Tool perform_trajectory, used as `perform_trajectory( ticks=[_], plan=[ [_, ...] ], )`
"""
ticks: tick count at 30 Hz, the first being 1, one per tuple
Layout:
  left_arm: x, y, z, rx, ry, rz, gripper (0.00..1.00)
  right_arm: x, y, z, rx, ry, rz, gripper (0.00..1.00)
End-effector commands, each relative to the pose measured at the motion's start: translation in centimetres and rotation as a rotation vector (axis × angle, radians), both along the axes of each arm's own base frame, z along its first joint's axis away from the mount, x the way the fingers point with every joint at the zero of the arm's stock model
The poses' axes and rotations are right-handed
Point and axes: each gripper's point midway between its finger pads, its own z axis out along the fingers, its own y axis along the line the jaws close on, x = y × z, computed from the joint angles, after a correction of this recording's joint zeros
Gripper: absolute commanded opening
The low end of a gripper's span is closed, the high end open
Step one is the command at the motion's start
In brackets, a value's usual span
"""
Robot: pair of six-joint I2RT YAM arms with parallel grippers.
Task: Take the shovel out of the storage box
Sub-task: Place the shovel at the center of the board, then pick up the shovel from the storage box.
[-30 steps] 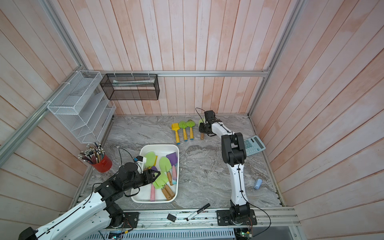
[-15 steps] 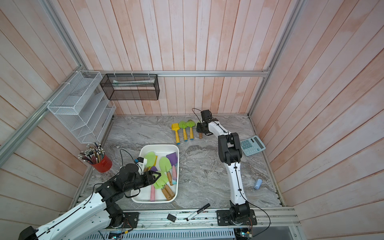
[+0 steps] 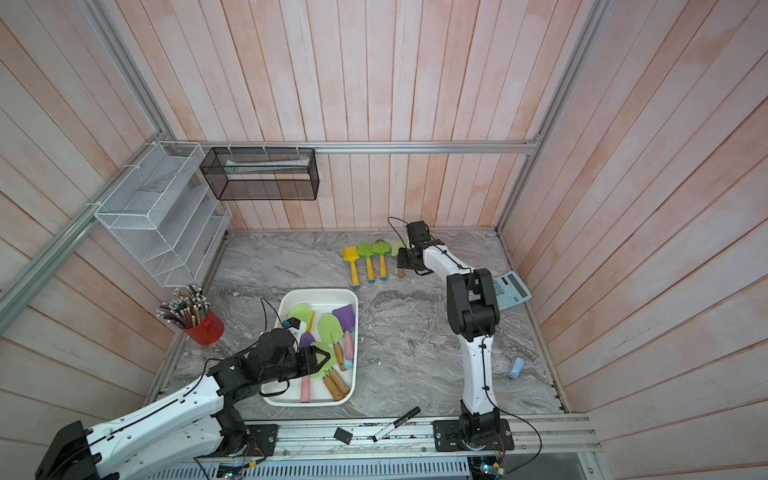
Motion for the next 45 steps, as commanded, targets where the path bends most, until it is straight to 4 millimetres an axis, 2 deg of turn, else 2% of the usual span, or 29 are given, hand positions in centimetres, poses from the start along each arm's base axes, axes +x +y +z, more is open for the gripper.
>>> perform_trajectory(
  ticks=[1, 2, 5, 8, 9, 14, 25, 34, 45],
  plan=[
    [0.9, -1.0, 1.0, 0.029, -0.032, 0.029, 0.55, -1.2, -0.6, 5.2, 0.002, -0.138, -0.04, 0.52],
    [0.9, -1.4, 0.9, 0.044, -0.028, 0.022, 0.55, -2.2, -0.6, 6.5, 0.007, -0.172, -0.045, 0.52],
    [0.6, -2.5, 0.3, 0.067, -0.001, 0.009, 0.55, -4.9, 0.7, 8.1, 0.038, -0.214, -0.017, 0.52],
    [0.5, -3.1, -0.2, 0.072, 0.027, 0.03, 0.54, -7.4, 2.3, 8.4, 0.052, -0.214, 0.034, 0.53],
    [-0.4, -3.7, -0.5, 0.076, 0.038, 0.008, 0.54, -8.2, 2.8, 8.5, 0.062, -0.216, 0.051, 0.53],
    [-1.8, -4.0, -1.0, 0.143, 0.103, 0.051, 0.53, -10.9, 3.2, 8.4, 0.101, -0.21, 0.081, 0.54],
    [-3.8, -3.9, -3.1, 0.21, 0.214, 0.114, 0.53, -12.8, 3.4, 7.7, 0.147, -0.199, 0.113, 0.55],
    [-3.7, -4.4, -4.7, 0.242, 0.23, 0.111, 0.53, -13.5, 3.5, 7.2, 0.175, -0.194, 0.125, 0.55],
    [-4.0, -4.0, -6.8, 0.309, 0.254, 0.095, 0.51, -14.3, 3.2, 7.2, 0.181, -0.2, 0.124, 0.55]
  ],
)
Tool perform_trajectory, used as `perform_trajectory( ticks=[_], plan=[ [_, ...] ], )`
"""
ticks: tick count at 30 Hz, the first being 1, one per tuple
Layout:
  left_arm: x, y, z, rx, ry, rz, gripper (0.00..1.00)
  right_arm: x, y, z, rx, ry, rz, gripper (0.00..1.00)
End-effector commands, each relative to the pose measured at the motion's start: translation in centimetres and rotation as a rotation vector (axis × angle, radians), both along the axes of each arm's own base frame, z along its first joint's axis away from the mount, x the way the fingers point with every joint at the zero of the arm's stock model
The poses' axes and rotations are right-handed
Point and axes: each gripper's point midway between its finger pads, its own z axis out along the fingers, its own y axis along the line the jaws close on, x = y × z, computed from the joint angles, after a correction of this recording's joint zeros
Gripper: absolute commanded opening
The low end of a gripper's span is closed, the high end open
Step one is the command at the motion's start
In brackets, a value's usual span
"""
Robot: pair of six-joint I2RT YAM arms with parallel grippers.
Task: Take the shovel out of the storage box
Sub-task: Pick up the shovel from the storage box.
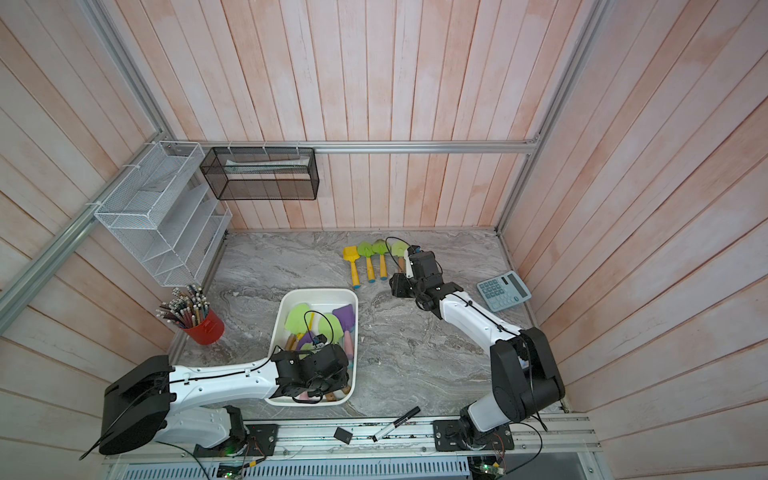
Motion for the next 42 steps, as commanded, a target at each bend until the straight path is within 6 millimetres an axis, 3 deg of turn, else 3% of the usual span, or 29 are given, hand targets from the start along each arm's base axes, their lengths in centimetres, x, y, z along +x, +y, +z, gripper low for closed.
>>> perform_trajectory(
  ticks=[1, 10, 15, 22, 29, 34, 42],
  plan=[
    [-0.2, 0.5, -0.5, 0.034, 0.008, -0.007, 0.5, -0.2, 0.0, 0.6, 0.022, -0.016, -0.004, 0.55],
    [-0.9, 3.0, -1.4, 0.091, 0.029, -0.015, 0.26, -0.3, 0.1, 1.1, 0.042, -0.021, -0.006, 0.55],
    [-0.7, 4.1, -1.1, 0.142, 0.016, -0.029, 0.26, -0.4, 0.4, 1.0, 0.044, -0.018, 0.0, 0.55],
    [-1.3, 3.2, -1.8, 0.151, 0.051, -0.09, 0.31, -0.5, 0.5, 1.1, 0.048, -0.02, -0.002, 0.55],
    [-1.4, 2.4, -2.8, 0.157, 0.071, -0.118, 0.28, -0.6, 0.4, 1.2, 0.043, -0.023, 0.0, 0.55],
    [-0.6, 2.0, -0.9, 0.13, 0.019, -0.103, 0.18, -0.5, 0.2, 1.9, 0.042, -0.041, -0.006, 0.55],
    [1.9, 2.6, 4.5, 0.022, -0.107, -0.029, 0.16, -0.8, 0.6, 3.1, 0.077, -0.059, 0.007, 0.55]
  ],
)
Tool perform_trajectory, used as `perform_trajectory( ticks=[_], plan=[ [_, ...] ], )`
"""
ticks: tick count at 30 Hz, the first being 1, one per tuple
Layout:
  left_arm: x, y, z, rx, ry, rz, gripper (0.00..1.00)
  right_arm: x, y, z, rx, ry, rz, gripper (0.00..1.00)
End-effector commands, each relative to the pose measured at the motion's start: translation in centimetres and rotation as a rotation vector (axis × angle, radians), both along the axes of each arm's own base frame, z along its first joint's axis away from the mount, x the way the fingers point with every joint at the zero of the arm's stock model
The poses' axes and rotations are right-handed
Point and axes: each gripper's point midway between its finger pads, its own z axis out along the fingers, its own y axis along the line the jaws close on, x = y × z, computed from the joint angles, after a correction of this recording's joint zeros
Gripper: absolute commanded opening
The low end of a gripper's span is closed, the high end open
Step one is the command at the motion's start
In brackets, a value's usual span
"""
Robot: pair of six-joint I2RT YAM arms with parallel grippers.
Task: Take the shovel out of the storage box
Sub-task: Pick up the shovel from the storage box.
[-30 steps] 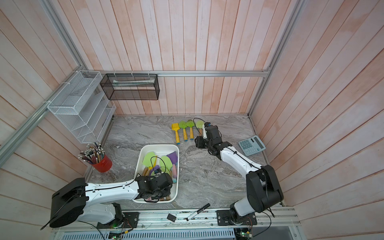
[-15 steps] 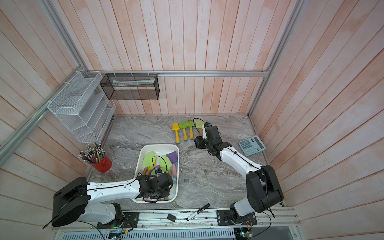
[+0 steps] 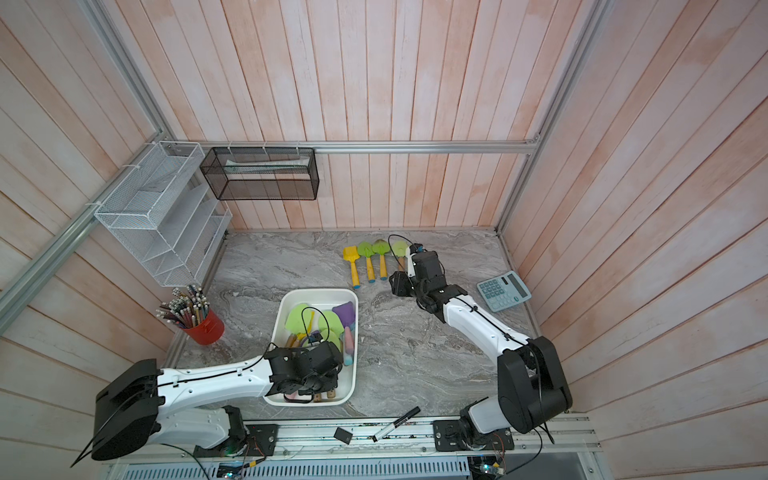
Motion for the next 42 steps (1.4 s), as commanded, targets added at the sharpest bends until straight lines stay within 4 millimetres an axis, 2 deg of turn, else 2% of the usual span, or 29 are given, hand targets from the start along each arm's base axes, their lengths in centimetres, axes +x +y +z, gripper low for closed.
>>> perform_trajectory(
  ticks=[1, 6, 7, 12, 18, 22, 25, 29, 35, 42],
  plan=[
    [1.8, 0.2, 3.2, -0.06, -0.095, 0.026, 0.16, -0.4, 0.6, 1.3, 0.035, -0.02, 0.017, 0.55],
    [3.0, 0.4, 6.4, -0.25, -0.17, 0.031, 0.16, -1.1, 1.8, 2.1, 0.07, -0.031, 0.062, 0.55],
    [3.9, 1.1, 7.0, -0.29, -0.191, 0.058, 0.16, -1.4, 2.4, 2.4, 0.088, -0.036, 0.085, 0.55],
    [5.1, 2.4, 9.6, -0.446, -0.294, 0.049, 0.16, -3.9, 5.4, 3.8, 0.219, -0.036, 0.223, 0.55],
    [6.0, 3.1, 12.1, -0.62, -0.388, 0.003, 0.16, -8.4, 9.4, 5.8, 0.444, 0.005, 0.464, 0.55],
    [6.1, 2.5, 13.3, -0.737, -0.427, -0.049, 0.16, -12.2, 11.9, 7.2, 0.576, 0.034, 0.663, 0.56],
    [6.0, 1.8, 13.9, -0.803, -0.447, -0.094, 0.16, -14.4, 13.2, 7.5, 0.619, 0.055, 0.758, 0.57],
    [5.8, 1.1, 15.3, -0.864, -0.484, -0.147, 0.17, -16.1, 14.3, 7.1, 0.667, 0.093, 0.83, 0.57],
    [5.3, 0.5, 16.7, -0.919, -0.517, -0.205, 0.17, -17.3, 15.4, 6.3, 0.701, 0.132, 0.884, 0.57],
    [4.8, 0.0, 17.4, -0.968, -0.526, -0.252, 0.17, -18.5, 16.0, 7.0, 0.774, 0.144, 0.953, 0.57]
  ],
)
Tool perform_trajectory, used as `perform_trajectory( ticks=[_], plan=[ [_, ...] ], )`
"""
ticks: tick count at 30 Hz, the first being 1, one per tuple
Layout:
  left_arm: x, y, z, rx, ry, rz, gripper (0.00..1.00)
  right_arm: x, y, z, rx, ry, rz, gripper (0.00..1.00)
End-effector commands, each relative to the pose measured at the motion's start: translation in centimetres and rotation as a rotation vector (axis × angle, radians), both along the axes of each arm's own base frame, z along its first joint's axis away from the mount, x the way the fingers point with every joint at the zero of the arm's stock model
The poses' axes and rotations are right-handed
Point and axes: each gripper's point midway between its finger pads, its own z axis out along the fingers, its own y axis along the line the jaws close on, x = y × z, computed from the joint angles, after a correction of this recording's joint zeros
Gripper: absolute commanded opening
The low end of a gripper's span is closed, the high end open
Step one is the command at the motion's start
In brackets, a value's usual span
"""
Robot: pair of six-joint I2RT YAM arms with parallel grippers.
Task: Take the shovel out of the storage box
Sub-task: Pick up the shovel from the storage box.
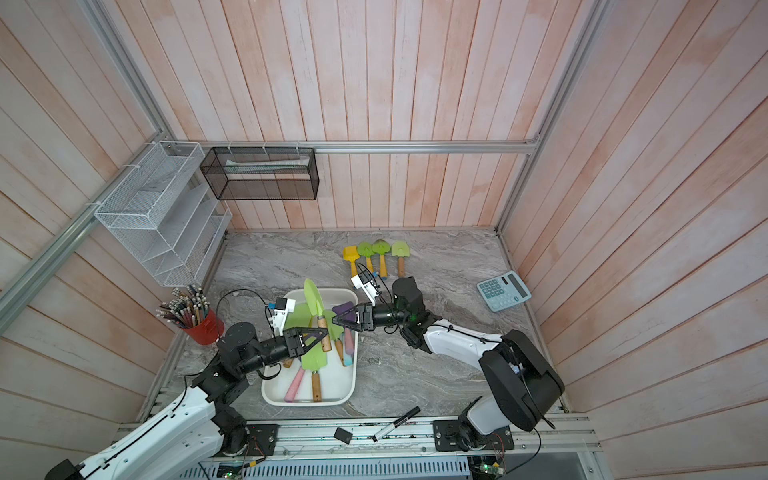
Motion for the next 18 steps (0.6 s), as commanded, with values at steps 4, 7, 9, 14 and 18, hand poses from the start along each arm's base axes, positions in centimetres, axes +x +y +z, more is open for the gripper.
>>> perform_trajectory(
  ticks=[4, 7, 9, 14, 18],
  plan=[
    [-0.6, -0.5, 1.3, -0.053, -0.067, -0.06, 0.18, -1.5, 0.8, 1.8, 0.097, -0.012, 0.096, 0.57],
    [-0.7, -0.7, 1.5, -0.061, -0.073, -0.077, 0.17, -1.8, 1.2, 1.9, 0.113, -0.002, 0.124, 0.57],
    [-0.7, -0.8, 1.5, -0.064, -0.077, -0.082, 0.17, -2.0, 1.6, 1.9, 0.115, -0.003, 0.137, 0.57],
    [-0.8, -1.0, 1.6, -0.071, -0.081, -0.099, 0.17, -2.4, 2.2, 2.3, 0.139, 0.0, 0.168, 0.55],
    [-0.8, -1.1, 1.6, -0.073, -0.081, -0.107, 0.17, -2.6, 2.3, 2.8, 0.168, 0.01, 0.186, 0.51]
  ],
)
